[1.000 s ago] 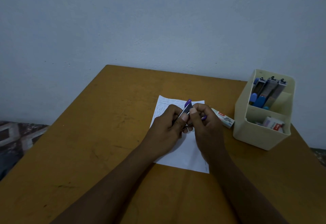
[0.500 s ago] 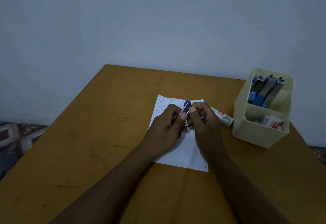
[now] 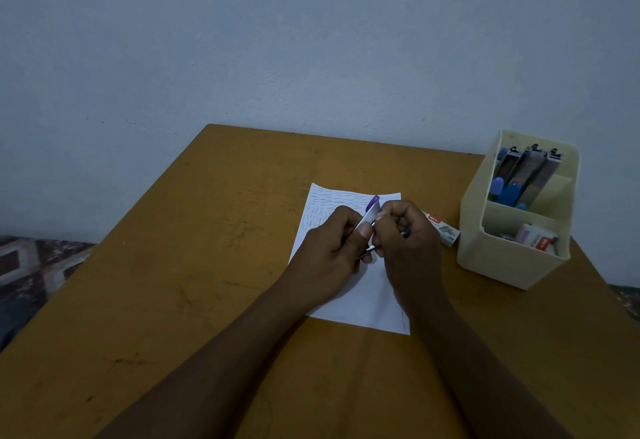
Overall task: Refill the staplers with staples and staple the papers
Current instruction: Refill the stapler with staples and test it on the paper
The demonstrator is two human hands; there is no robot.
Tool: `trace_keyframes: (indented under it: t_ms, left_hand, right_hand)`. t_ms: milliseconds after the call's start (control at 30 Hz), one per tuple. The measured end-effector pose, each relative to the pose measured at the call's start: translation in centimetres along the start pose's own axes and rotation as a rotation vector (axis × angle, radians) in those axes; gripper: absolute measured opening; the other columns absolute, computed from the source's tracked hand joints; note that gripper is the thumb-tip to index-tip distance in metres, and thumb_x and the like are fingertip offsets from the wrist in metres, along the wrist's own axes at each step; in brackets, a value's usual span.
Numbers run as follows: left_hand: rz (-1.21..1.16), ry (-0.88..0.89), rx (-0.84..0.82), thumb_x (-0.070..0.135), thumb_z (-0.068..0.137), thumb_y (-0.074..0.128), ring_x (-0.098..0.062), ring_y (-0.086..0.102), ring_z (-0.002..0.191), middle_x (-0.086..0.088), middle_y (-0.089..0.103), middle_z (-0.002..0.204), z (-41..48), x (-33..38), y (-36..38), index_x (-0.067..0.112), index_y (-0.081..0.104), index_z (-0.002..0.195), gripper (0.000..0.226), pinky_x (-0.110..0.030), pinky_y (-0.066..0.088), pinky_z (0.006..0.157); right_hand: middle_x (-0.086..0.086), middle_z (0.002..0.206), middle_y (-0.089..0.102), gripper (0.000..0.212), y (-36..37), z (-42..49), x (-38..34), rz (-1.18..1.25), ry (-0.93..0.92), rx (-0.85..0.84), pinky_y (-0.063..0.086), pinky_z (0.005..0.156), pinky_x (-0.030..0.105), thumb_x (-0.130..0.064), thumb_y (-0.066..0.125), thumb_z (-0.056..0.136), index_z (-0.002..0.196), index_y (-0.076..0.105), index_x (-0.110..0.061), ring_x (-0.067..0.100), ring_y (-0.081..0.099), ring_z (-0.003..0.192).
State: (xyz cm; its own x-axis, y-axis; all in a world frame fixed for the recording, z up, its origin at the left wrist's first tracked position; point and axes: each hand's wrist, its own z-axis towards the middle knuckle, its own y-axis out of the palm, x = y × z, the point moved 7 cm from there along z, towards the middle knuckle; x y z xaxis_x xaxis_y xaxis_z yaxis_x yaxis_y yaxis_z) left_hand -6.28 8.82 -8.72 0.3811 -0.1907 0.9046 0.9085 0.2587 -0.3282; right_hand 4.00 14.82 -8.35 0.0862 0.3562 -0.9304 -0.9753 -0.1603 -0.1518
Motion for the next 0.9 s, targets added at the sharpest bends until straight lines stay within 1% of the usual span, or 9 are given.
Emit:
trace_keyframes:
  t_ms: [133, 267, 400, 500, 567, 600, 667, 800, 900]
  left_hand:
    - [0.027, -0.003, -0.011, 0.025, 0.100, 0.043, 0.003, 0.057, 0.057, 0.001, 0.066, 0.074, -0.01, -0.03, 0.11, 0.005, 0.052, 0.095, 0.023, -0.012, 0.041, 0.057]
    - [0.052, 0.009, -0.018, 0.024, 0.101, 0.043, 0.002, 0.057, 0.058, 0.009, 0.064, 0.072, 0.02, -0.21, 0.14, 0.011, 0.051, 0.092, 0.018, -0.013, 0.041, 0.059]
    - [0.070, 0.015, -0.030, 0.024, 0.101, 0.043, 0.005, 0.057, 0.060, 0.010, 0.063, 0.073, 0.04, -0.26, 0.27, 0.010, 0.051, 0.093, 0.018, -0.010, 0.039, 0.059]
    - [0.070, 0.027, -0.031, 0.023, 0.101, 0.043, 0.007, 0.058, 0.060, 0.010, 0.063, 0.073, 0.08, -0.13, 0.24, 0.009, 0.051, 0.094, 0.017, -0.007, 0.038, 0.059]
    - [0.080, 0.037, -0.035, 0.022, 0.101, 0.043, 0.008, 0.058, 0.061, 0.011, 0.063, 0.073, 0.06, -0.11, 0.29, 0.011, 0.051, 0.094, 0.016, -0.006, 0.038, 0.059]
    - [0.084, 0.037, -0.038, 0.023, 0.101, 0.043, 0.007, 0.057, 0.061, 0.011, 0.063, 0.073, 0.05, -0.15, 0.34, 0.011, 0.051, 0.094, 0.016, -0.006, 0.038, 0.059]
    - [0.091, 0.032, -0.036, 0.024, 0.101, 0.043, 0.006, 0.057, 0.060, 0.008, 0.063, 0.074, 0.05, -0.29, 0.39, 0.012, 0.051, 0.094, 0.016, -0.009, 0.039, 0.060]
    - [0.126, 0.027, 0.012, 0.029, 0.101, 0.042, 0.002, 0.056, 0.059, 0.002, 0.065, 0.076, 0.25, -0.56, -0.06, 0.023, 0.048, 0.089, 0.014, -0.012, 0.041, 0.057]
    - [0.131, 0.033, 0.032, 0.031, 0.100, 0.042, -0.002, 0.054, 0.059, -0.005, 0.067, 0.078, 0.34, -0.72, -0.35, 0.017, 0.051, 0.093, 0.018, -0.019, 0.045, 0.058]
  right_hand:
    - [0.001, 0.061, 0.058, 0.009, -0.23, 0.02, -0.17, -0.018, -0.013, 0.021, 0.047, 0.049, 0.021, -0.024, 0.048, 0.075, 0.069, 0.055, -0.022, 0.007, 0.052, 0.053]
    - [0.004, 0.056, 0.055, 0.010, -0.31, -0.07, -0.36, -0.031, -0.034, 0.021, 0.045, 0.047, 0.029, -0.022, 0.048, 0.073, 0.069, 0.054, -0.015, 0.012, 0.050, 0.050]
    - [-0.005, 0.052, 0.052, 0.008, -0.20, -0.14, -0.47, -0.018, -0.035, 0.020, 0.039, 0.043, 0.021, -0.021, 0.048, 0.070, 0.066, 0.051, -0.014, 0.006, 0.044, 0.045]
    - [-0.007, 0.050, 0.053, 0.012, -0.11, -0.18, -0.42, -0.001, -0.018, 0.014, 0.038, 0.042, 0.019, -0.021, 0.048, 0.070, 0.068, 0.051, -0.009, 0.005, 0.044, 0.045]
    - [-0.004, 0.054, 0.056, 0.018, -0.17, -0.20, -0.27, -0.007, -0.006, 0.016, 0.042, 0.045, 0.024, -0.023, 0.047, 0.072, 0.071, 0.052, -0.006, 0.008, 0.047, 0.048]
    - [0.002, 0.057, 0.057, 0.019, -0.21, -0.21, -0.15, -0.009, 0.002, 0.019, 0.043, 0.047, 0.028, -0.024, 0.047, 0.072, 0.072, 0.053, -0.005, 0.011, 0.048, 0.050]
    - [0.009, 0.061, 0.058, 0.018, -0.28, -0.25, 0.01, -0.023, 0.001, 0.034, 0.045, 0.048, 0.033, -0.023, 0.048, 0.073, 0.072, 0.053, -0.006, 0.018, 0.049, 0.052]
    - [0.012, 0.063, 0.059, 0.015, -0.35, -0.15, 0.19, -0.063, -0.025, 0.047, 0.049, 0.051, 0.042, -0.020, 0.048, 0.078, 0.072, 0.056, -0.009, 0.031, 0.055, 0.057]
    - [0.012, 0.068, 0.062, 0.005, -0.28, -0.15, 0.24, 0.005, -0.012, 0.030, 0.051, 0.054, 0.046, -0.009, 0.053, 0.082, 0.079, 0.057, -0.011, 0.035, 0.057, 0.061]
